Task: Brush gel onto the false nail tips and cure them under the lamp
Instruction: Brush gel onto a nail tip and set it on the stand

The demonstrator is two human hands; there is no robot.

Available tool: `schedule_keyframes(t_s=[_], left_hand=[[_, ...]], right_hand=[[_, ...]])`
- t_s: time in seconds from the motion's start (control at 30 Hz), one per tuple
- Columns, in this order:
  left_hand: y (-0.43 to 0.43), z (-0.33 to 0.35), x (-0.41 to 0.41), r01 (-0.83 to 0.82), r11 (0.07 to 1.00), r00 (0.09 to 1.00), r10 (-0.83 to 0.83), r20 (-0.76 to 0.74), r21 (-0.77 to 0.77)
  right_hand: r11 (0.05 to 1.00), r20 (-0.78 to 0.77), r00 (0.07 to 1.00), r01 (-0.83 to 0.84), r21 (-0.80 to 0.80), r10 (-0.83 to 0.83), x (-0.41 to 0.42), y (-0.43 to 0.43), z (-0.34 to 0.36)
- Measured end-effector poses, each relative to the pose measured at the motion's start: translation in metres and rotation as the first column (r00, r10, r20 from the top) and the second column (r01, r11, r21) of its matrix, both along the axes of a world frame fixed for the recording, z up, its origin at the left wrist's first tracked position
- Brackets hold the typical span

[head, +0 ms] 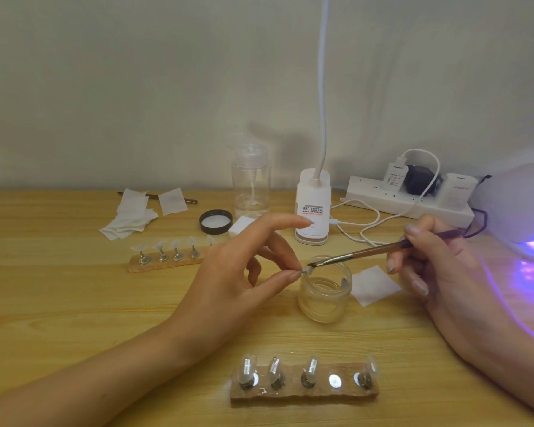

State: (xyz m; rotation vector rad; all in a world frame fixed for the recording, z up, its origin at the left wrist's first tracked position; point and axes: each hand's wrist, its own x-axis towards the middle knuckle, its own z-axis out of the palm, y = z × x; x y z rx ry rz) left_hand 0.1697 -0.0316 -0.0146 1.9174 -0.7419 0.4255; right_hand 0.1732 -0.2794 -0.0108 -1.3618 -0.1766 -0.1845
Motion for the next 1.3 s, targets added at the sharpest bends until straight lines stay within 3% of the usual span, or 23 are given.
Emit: schedule_keyframes(t_s=[0.5, 0.87, 1.03, 1.3], left_hand=[[-0.0004, -0.0006, -0.0006, 0.008, 0.999, 0.998, -0.01, -0.06, -0.036], [0.0013, -0.002, 0.0036, 0.084, 0.978, 0.947, -0.139, -0.291, -0.193], [0.0011, -0.0007, 0.0027, 0.091, 0.973, 0.936, -0.156, -0.316, -0.211], [0.002, -0.0007, 0.0029, 0.099, 0.967, 0.923, -0.177, -0.341, -0.235]], right_hand=[[0.999, 0.01, 0.999, -0.044, -0.002, 0.044, -0.0009, 0.0012, 0.0009], [0.999, -0.005, 1.0, -0.019, 0.05, 0.019, 0.0005, 0.0005, 0.0012], [0.999, -0.003, 0.999, -0.035, -0.028, 0.035, -0.0002, 0.0021, 0.0003], [0.999, 0.024, 1.0, -0.019, 0.039, 0.018, -0.0025, 0.0029, 0.0036]])
